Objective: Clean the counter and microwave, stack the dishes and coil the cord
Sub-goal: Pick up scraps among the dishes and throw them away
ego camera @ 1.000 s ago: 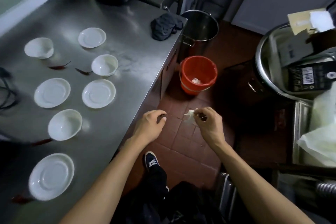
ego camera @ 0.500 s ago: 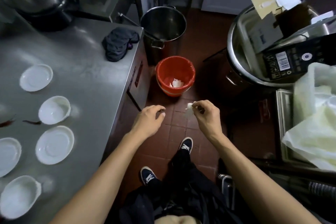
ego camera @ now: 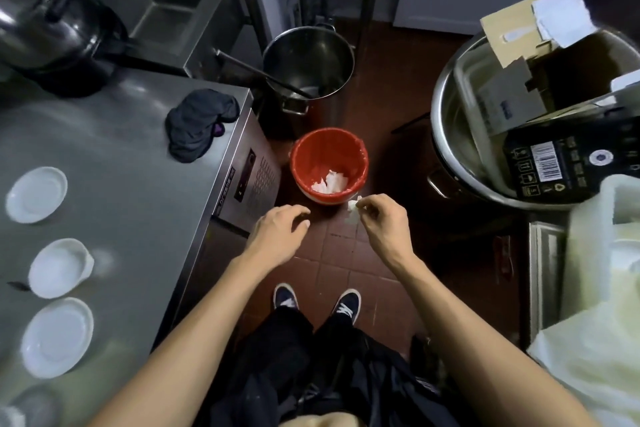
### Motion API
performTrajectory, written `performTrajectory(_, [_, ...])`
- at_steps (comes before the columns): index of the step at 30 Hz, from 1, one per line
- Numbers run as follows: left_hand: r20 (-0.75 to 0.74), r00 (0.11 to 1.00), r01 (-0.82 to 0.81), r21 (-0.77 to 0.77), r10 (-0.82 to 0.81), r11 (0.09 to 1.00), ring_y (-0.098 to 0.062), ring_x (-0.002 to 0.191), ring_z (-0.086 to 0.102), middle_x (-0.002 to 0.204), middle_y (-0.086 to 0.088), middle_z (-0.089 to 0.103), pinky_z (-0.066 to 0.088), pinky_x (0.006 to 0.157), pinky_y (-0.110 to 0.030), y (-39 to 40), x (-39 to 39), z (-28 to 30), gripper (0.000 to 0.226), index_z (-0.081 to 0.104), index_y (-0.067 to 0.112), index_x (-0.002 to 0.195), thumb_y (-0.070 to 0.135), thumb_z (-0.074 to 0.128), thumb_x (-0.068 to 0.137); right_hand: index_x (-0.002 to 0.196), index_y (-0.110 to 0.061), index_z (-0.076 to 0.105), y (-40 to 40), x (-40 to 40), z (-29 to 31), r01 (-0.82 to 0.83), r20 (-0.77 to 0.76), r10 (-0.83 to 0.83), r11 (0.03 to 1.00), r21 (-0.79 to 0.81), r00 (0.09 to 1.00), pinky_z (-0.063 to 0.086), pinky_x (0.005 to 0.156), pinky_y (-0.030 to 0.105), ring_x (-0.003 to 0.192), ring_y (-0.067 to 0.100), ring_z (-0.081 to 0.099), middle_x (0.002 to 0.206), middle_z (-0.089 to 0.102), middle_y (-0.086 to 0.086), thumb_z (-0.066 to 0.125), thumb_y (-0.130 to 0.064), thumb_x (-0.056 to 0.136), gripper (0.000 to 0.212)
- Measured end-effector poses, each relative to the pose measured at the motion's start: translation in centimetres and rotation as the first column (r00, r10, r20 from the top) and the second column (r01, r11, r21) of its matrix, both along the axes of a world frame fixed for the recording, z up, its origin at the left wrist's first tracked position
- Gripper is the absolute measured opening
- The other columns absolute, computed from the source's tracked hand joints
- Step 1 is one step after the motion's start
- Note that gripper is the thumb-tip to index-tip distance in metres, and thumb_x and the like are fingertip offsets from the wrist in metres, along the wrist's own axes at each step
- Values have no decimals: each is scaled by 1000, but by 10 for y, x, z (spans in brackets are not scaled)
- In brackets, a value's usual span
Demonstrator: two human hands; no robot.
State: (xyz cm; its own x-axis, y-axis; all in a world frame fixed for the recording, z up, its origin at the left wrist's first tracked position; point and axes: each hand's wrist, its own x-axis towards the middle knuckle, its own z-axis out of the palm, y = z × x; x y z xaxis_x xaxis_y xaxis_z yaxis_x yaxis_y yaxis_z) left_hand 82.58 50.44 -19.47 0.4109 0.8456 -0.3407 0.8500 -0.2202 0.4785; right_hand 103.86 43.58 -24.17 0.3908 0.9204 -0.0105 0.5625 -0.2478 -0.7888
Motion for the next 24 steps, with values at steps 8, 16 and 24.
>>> performTrajectory(8, [20,996,-79,-104,82,991,-20,112,59,121,5,65,46,92,-33,51,11,-29,27,65,28,122,32,58,96,91,-19,73,58,13,-15,-64,19,67,992,-108,998,53,74,29,81,8,61,90,65,-8,69,-17,89,5])
performTrajectory(16, [172,964,-167,-198,202,966,-19,103,62,110,-2,69,44,87,-23,137,29,-66,25,69,16,117,21,63,94,98,-11,76,150,33,-22,-161,115,192,958,-236,975,52,81,24,91,11,62,104,66,-2,63,1,89,20])
performTrajectory(24, [154,959,-189,-271,237,944,-16,101,63,108,-2,69,40,84,-15,197,45,-81,24,70,14,116,18,63,93,108,-7,75,223,52,-49,-210,67,243,925,-316,968,49,84,20,94,12,62,109,63,-1,66,-10,93,18])
